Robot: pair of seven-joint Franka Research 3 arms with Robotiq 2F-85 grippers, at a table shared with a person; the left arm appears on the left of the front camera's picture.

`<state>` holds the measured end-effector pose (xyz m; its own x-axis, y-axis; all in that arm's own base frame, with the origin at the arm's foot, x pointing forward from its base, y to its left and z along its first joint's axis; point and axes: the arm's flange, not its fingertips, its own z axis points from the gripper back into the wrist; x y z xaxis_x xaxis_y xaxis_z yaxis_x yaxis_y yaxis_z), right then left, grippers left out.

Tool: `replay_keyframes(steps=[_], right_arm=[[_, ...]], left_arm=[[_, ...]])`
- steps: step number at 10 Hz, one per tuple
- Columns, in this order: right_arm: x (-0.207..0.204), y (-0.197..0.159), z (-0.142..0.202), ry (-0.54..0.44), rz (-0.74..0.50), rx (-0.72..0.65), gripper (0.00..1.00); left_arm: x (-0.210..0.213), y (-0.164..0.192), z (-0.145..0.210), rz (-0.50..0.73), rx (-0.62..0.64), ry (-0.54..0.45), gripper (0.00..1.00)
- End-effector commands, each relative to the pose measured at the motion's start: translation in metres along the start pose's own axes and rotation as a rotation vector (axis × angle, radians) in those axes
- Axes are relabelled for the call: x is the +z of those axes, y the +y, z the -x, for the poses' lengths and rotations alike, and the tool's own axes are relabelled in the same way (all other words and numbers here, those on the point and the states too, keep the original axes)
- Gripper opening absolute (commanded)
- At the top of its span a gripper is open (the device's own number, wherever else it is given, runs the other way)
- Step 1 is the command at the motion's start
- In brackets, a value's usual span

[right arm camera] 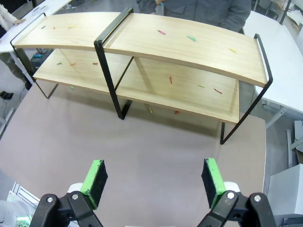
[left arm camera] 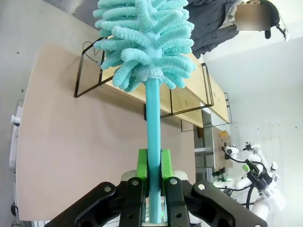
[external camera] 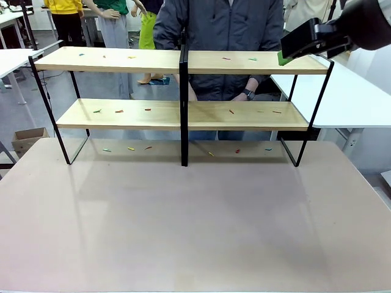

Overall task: Clean the shelves.
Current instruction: Clean a randomly selected level of the Shelf with the Duster.

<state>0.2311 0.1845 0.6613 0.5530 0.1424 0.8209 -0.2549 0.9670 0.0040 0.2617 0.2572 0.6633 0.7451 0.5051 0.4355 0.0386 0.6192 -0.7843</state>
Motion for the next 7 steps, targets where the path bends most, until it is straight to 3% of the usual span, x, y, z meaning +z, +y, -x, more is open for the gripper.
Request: replay_keyframes(steps=[1, 2, 4, 5, 7], right_arm=[[0.0, 0.0, 0.001, 0.0, -0.005, -0.005, 1.0], [0.0, 0.0, 0.001, 0.0, -0.005, -0.005, 1.0], [0.0, 0.0, 0.001, 0.0, -0.005, -0.005, 1.0], [0.0, 0.0, 0.001, 0.0, -0.005, -0.005, 1.0], [0.0, 0.0, 0.001, 0.0, -0.005, -0.005, 1.0]], left_arm=[[0.0, 0.0, 0.0, 0.0, 0.0, 0.0, 0.13], [-0.004, -0.029, 0.011, 0.056, -0.101, 0.03, 0.13], [-0.019, -0.09, 0.059, 0.186, -0.331, 0.187, 0.13], [-0.04, -0.111, 0.087, 0.15, -0.46, 0.29, 0.13], [-0.091, -0.141, 0.128, 0.133, -0.573, 0.483, 0.13]])
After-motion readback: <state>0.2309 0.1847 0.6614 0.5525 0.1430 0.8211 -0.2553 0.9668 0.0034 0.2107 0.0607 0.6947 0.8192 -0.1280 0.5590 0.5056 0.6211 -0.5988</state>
